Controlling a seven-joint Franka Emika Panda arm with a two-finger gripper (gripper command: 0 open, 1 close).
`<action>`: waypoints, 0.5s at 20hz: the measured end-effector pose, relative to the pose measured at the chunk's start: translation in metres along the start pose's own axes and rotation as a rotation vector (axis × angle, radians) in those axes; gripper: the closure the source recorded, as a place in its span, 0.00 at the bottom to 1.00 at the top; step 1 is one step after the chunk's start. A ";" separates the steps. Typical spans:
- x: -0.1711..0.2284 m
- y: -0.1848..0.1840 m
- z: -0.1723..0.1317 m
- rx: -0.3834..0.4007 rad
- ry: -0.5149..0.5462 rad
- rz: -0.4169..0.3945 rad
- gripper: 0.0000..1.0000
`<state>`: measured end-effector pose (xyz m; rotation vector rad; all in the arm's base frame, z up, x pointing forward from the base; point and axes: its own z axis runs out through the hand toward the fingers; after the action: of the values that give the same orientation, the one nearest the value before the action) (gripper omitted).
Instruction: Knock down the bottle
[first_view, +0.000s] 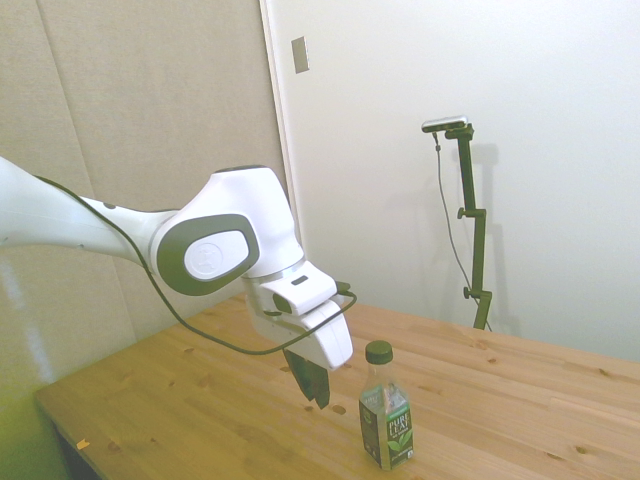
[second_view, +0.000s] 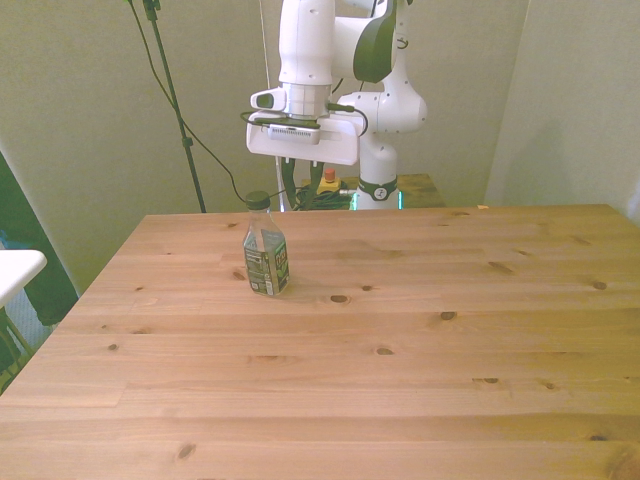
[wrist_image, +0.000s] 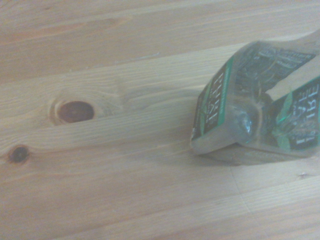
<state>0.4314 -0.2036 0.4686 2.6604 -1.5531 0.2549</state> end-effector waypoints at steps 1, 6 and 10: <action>0.004 -0.001 0.001 -0.002 0.000 0.004 1.00; 0.023 -0.002 -0.010 -0.001 0.009 0.024 1.00; 0.045 -0.008 -0.021 -0.002 0.024 0.041 1.00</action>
<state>0.4578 -0.2360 0.4977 2.6165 -1.6015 0.2853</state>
